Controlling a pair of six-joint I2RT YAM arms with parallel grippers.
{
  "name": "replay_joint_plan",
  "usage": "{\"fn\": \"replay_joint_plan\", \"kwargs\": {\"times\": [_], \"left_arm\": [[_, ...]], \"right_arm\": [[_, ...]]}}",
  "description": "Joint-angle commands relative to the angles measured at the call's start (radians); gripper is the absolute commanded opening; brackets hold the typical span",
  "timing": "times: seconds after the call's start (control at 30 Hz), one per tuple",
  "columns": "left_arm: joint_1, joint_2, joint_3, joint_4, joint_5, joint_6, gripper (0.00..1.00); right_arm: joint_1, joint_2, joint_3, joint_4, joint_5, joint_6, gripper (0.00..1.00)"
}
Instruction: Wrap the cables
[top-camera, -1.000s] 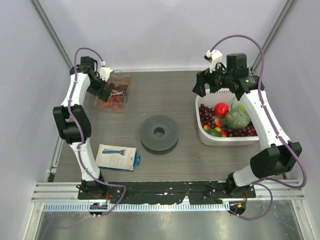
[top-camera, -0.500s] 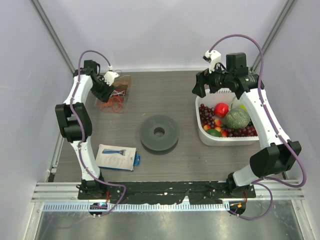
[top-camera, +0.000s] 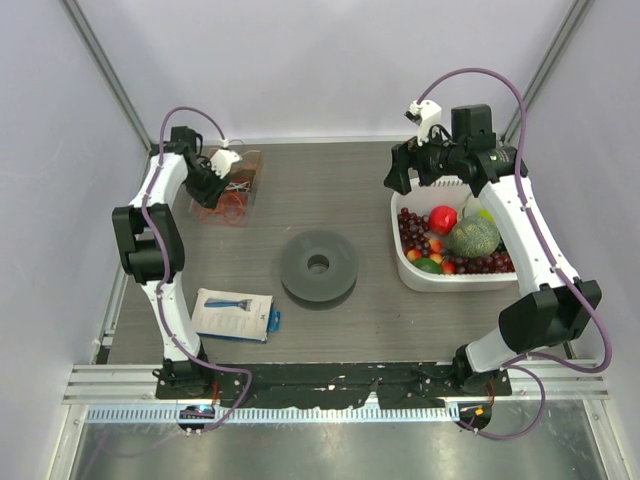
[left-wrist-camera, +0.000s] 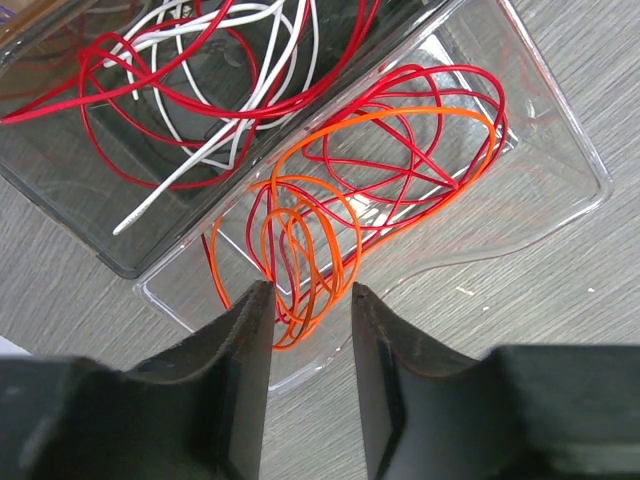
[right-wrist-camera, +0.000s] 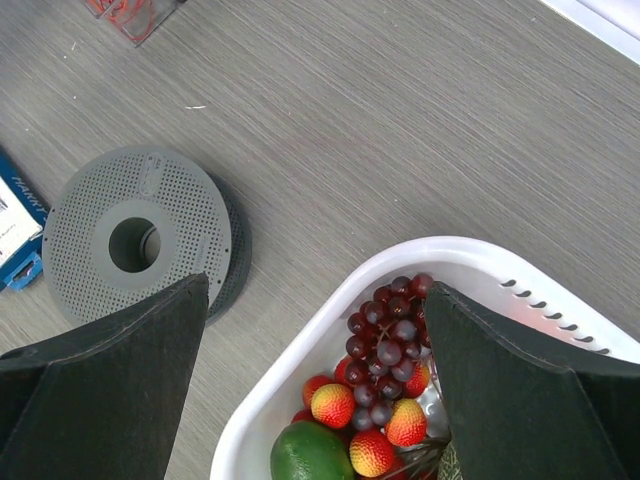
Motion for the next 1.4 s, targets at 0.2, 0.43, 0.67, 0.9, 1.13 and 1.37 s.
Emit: {"fn": "replay_joint_plan", "kwargs": {"times": [0.2, 0.43, 0.67, 0.9, 1.13, 1.37], "left_arm": [[-0.001, -0.045, 0.003, 0.02, 0.032, 0.002, 0.02], [-0.001, -0.214, 0.081, -0.066, 0.167, -0.141, 0.0], [-0.017, -0.433, 0.104, -0.051, 0.28, -0.291, 0.0], [-0.122, -0.625, 0.165, 0.187, 0.372, -0.609, 0.0], [-0.284, -0.656, 0.317, 0.428, 0.411, -0.883, 0.0], [-0.3, -0.584, 0.462, 0.701, 0.519, -1.285, 0.0]], "right_arm": [[0.006, 0.004, 0.04, 0.029, -0.026, 0.016, 0.94], [0.003, -0.022, 0.018, 0.046, 0.075, 0.045, 0.92], [-0.01, -0.079, -0.031, 0.062, 0.095, 0.036, 0.92], [-0.01, -0.087, 0.064, 0.105, 0.076, 0.112, 0.95], [-0.01, -0.154, 0.034, 0.245, -0.114, 0.115, 0.96], [-0.005, -0.191, -0.009, 0.381, -0.262, 0.194, 0.96]]}}
